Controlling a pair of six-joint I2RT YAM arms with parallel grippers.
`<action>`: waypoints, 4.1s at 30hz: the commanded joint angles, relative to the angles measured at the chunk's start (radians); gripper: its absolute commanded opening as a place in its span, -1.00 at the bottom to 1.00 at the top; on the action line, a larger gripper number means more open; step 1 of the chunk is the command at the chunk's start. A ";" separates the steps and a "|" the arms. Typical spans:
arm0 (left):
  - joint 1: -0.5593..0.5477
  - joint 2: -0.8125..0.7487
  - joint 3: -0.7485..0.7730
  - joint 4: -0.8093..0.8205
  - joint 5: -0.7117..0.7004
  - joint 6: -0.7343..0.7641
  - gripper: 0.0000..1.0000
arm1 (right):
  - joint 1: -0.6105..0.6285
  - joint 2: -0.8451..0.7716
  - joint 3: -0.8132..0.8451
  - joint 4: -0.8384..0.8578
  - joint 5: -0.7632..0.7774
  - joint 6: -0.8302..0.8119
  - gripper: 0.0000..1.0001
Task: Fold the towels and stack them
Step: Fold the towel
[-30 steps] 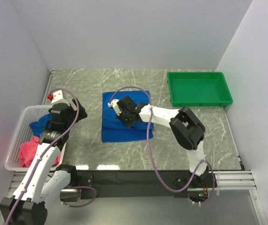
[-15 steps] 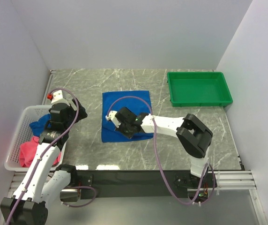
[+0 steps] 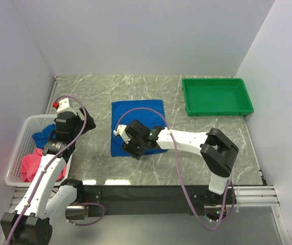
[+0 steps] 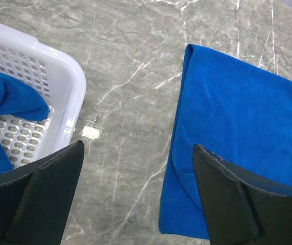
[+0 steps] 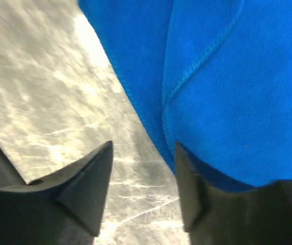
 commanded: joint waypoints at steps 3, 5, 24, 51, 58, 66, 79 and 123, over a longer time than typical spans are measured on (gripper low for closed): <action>0.004 0.002 0.018 0.033 0.012 0.019 0.85 | -0.041 -0.037 0.080 0.091 -0.056 0.096 0.44; 0.004 0.000 0.020 0.033 0.011 0.019 0.85 | -0.068 -0.020 0.106 0.124 -0.066 0.165 0.61; 0.013 0.005 0.018 0.039 0.014 0.021 0.85 | -0.134 0.270 0.270 0.336 -0.193 0.336 0.78; 0.033 0.003 0.017 0.044 0.035 0.022 0.85 | 0.004 0.242 0.259 0.229 -0.474 0.247 0.53; 0.034 0.005 0.014 0.044 0.052 0.010 0.85 | 0.006 0.106 0.163 0.189 -0.342 0.233 0.49; 0.024 0.037 0.035 -0.070 0.201 -0.177 0.72 | -0.178 -0.236 -0.216 0.255 -0.032 0.412 0.45; -0.314 0.158 -0.112 -0.026 0.126 -0.502 0.30 | -0.453 -0.565 -0.661 0.453 0.034 0.641 0.22; -0.429 0.382 -0.202 0.105 -0.043 -0.602 -0.67 | -0.497 -0.416 -0.733 0.589 -0.030 0.762 -0.03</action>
